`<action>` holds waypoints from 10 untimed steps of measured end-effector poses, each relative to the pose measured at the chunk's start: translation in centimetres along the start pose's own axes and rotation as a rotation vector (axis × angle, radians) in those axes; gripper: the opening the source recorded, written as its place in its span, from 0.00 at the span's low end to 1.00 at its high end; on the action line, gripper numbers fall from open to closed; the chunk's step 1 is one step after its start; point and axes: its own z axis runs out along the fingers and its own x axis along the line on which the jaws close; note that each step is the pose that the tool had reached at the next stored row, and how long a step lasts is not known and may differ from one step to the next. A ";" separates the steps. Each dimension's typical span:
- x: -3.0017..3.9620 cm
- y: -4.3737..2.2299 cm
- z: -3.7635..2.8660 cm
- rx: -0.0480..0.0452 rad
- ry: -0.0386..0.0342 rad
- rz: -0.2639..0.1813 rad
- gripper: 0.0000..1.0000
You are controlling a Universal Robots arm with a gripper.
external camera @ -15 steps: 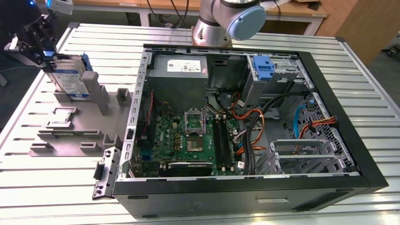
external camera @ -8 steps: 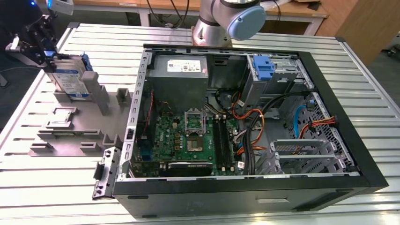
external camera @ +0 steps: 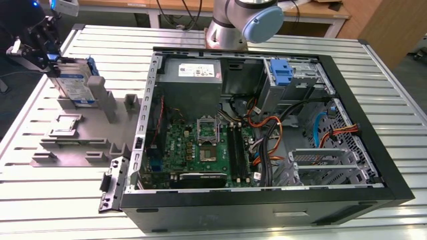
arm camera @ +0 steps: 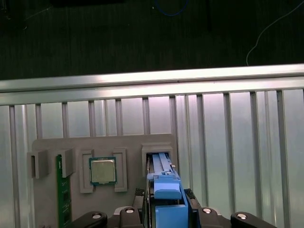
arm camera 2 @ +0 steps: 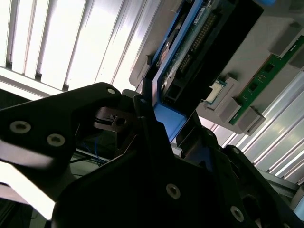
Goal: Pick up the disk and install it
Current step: 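Pick up the disk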
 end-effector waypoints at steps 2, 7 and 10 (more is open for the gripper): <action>0.00 0.00 0.01 0.0001 0.0000 0.000 0.45; 0.00 0.00 0.01 0.0000 0.0000 0.000 0.45; 0.00 0.00 0.01 0.0000 0.0001 0.000 0.43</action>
